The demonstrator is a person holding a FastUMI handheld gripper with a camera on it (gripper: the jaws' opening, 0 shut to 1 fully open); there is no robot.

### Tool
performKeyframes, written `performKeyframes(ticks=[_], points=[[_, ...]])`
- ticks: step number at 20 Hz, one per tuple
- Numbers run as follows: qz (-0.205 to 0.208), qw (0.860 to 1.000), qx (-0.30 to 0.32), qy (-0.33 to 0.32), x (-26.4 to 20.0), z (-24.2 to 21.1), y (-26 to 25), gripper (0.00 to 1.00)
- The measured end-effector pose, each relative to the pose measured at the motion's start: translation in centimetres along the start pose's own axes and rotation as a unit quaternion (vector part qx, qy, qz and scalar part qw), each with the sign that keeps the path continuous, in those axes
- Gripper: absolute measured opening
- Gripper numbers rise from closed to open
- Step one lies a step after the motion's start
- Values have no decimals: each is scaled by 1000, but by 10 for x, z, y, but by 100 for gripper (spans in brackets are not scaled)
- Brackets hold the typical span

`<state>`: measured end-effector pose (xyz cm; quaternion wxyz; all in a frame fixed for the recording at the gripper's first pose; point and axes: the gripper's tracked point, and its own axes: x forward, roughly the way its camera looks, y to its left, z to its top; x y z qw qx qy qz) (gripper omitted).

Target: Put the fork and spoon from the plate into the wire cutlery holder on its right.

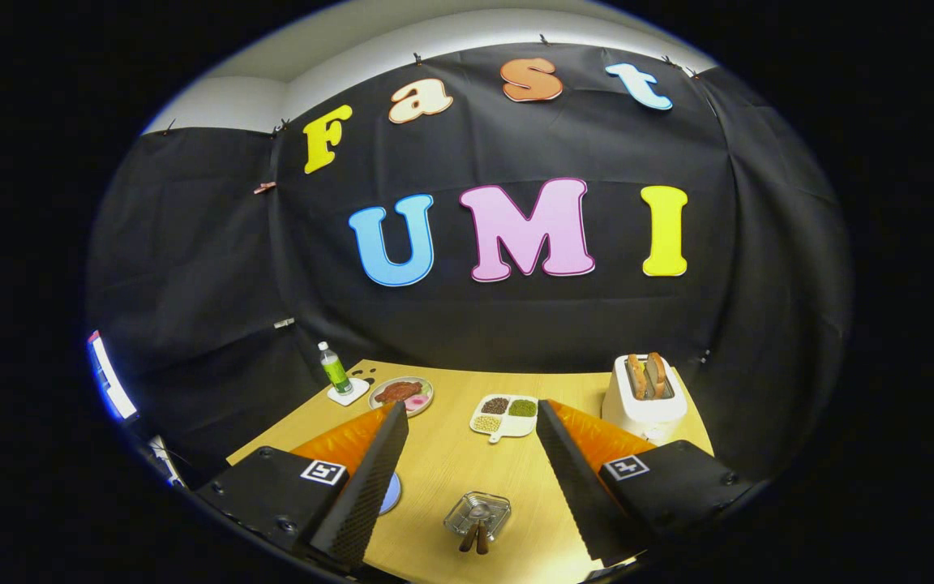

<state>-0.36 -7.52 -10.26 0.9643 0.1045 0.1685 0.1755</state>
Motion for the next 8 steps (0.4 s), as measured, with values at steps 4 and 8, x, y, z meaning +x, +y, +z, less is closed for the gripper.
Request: performKeyframes(ticks=[4,8], points=[[5,1000,-2,-3,1,1,-3,99],[1,1000,2,2,2,-1,-10,99]])
